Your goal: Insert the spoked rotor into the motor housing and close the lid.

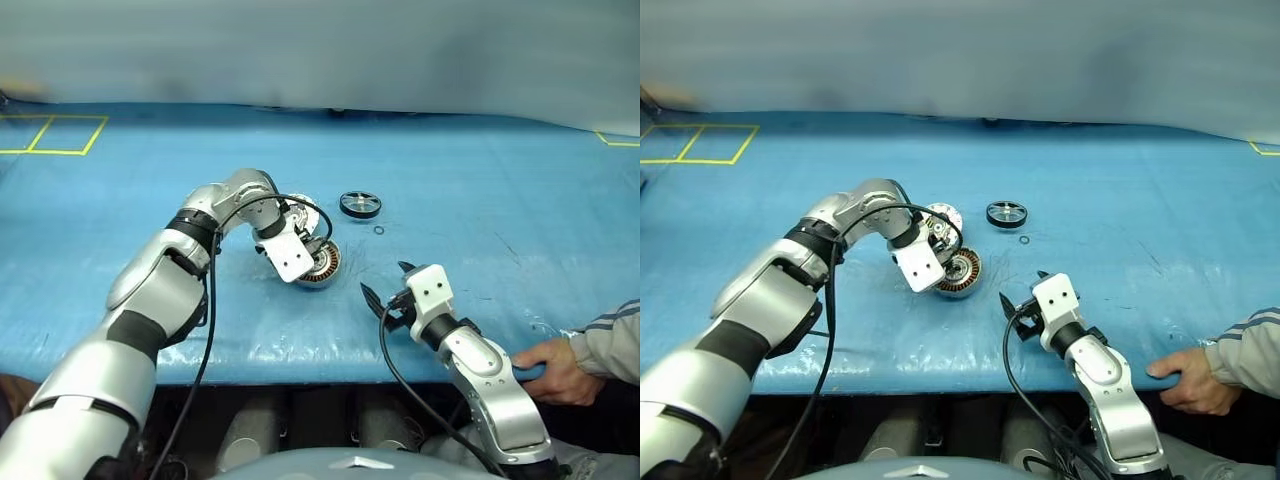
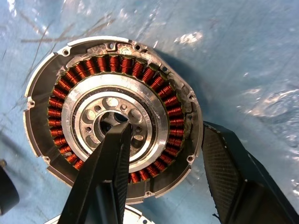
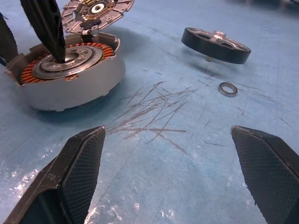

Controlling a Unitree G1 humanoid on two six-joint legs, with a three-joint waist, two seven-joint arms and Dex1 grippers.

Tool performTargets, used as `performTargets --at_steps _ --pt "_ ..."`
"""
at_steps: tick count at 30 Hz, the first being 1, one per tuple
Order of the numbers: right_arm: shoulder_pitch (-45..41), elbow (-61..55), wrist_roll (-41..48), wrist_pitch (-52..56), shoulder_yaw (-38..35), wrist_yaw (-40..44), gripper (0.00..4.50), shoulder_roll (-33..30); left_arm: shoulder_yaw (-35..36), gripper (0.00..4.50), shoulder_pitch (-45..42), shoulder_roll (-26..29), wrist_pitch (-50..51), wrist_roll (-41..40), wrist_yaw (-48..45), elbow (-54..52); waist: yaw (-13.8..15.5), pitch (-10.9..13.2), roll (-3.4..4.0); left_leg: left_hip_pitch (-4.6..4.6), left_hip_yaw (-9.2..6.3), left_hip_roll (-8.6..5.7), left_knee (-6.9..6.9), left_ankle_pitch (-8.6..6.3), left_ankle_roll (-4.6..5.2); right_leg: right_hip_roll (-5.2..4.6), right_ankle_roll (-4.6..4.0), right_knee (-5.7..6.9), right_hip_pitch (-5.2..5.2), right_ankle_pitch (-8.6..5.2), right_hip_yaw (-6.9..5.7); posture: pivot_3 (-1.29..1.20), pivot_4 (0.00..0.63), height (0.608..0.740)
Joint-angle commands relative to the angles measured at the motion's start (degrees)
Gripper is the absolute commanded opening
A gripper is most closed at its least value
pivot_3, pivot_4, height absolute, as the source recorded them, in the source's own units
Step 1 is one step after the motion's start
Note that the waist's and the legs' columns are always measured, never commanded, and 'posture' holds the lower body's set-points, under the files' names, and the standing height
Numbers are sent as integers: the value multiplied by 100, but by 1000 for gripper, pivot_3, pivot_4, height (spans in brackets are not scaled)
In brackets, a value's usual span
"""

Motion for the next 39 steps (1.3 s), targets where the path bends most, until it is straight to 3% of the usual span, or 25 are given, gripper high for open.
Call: performTargets --at_steps 1,8,14,26,33,39 --pt "-79 -72 65 -20 -21 51 4500 -10 -135 1979 365 221 312 -314 -705 -714 -10 0 0 1 0 1 1 0 0 0 -1 0 1 -1 0 0 150 740" --pt "-168 -28 57 19 16 147 4500 -53 -157 1979 653 411 756 -482 -916 -1405 -32 -1 2 11 0 2 5 1 -1 1 -2 3 10 -26 2 0 150 740" --pt "-224 1 56 28 34 199 4500 -59 -99 3837 643 453 812 -593 -775 -1514 -32 -1 1 12 1 2 7 2 -1 4 22 4 11 -15 2 0 150 740" --pt "-505 244 204 -21 -9 305 4500 21 298 3837 589 1023 1253 -1207 -837 -2132 -44 0 1 9 1 2 5 2 -2 4 20 3 7 -16 5 0 150 740" --pt "-728 448 204 -5 16 327 4500 14 820 3837 1091 1057 2582 -2036 -903 -2771 -45 0 1 9 0 1 2 2 -2 5 21 2 6 -14 7 0 150 740" --pt "-1232 1087 4 117 -221 -384 4500 389 1423 3837 1871 1036 4476 -2644 -336 -3682 -65 0 3 11 -2 2 1 9 -11 12 18 8 3 -13 13 0 150 740"
